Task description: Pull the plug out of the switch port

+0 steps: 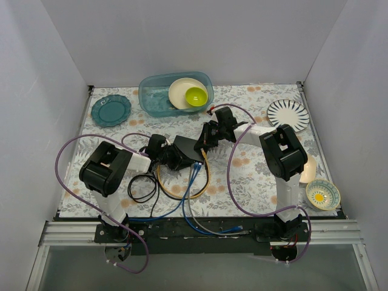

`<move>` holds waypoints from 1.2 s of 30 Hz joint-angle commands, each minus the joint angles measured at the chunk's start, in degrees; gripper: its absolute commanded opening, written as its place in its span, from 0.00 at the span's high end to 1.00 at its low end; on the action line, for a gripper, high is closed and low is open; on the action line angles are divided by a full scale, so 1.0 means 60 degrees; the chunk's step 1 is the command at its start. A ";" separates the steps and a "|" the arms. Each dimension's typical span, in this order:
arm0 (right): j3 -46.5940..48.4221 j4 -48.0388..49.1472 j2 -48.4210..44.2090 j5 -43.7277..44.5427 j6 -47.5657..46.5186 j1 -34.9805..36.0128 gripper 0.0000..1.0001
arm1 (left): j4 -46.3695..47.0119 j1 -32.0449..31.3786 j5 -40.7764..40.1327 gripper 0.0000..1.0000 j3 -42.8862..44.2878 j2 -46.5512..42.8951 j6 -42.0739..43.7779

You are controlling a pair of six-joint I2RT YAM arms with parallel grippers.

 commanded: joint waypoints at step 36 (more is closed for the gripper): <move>-0.0824 -0.1624 0.0629 0.1701 -0.0705 -0.0067 0.91 | -0.6927 0.2092 -0.3119 0.88 -0.2107 -0.5993 0.1780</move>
